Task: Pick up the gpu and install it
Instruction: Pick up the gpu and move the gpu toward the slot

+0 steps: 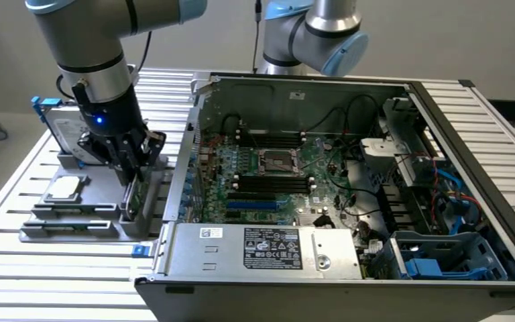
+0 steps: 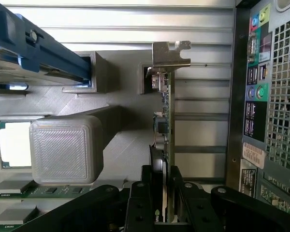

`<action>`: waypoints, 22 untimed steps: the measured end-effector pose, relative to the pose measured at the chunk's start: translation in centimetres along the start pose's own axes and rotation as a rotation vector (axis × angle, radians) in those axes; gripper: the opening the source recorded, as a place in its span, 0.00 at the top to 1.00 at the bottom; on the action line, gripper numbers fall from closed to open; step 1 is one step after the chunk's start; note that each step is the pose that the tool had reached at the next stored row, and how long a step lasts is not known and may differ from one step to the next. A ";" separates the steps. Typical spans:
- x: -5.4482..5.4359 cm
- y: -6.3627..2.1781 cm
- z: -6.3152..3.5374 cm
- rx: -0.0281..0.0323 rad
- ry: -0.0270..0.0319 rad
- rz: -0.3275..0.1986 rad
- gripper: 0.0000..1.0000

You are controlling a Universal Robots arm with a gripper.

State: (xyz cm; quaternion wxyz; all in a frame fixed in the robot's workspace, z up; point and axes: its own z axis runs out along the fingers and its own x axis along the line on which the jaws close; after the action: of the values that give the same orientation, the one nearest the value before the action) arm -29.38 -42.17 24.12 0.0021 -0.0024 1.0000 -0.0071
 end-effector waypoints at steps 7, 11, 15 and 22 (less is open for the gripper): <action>0.0 0.00 0.00 0.0000 0.0000 0.000 0.74; 0.0 0.00 -0.25 -0.0001 -0.0001 0.000 0.74; 0.0 -0.02 -1.12 -0.0001 -0.0002 0.000 0.74; 0.0 -0.06 -4.10 0.0000 -0.0008 0.000 0.74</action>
State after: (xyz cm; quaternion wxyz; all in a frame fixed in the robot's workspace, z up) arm -29.38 -42.17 28.22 0.0025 -0.0024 1.0000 -0.0071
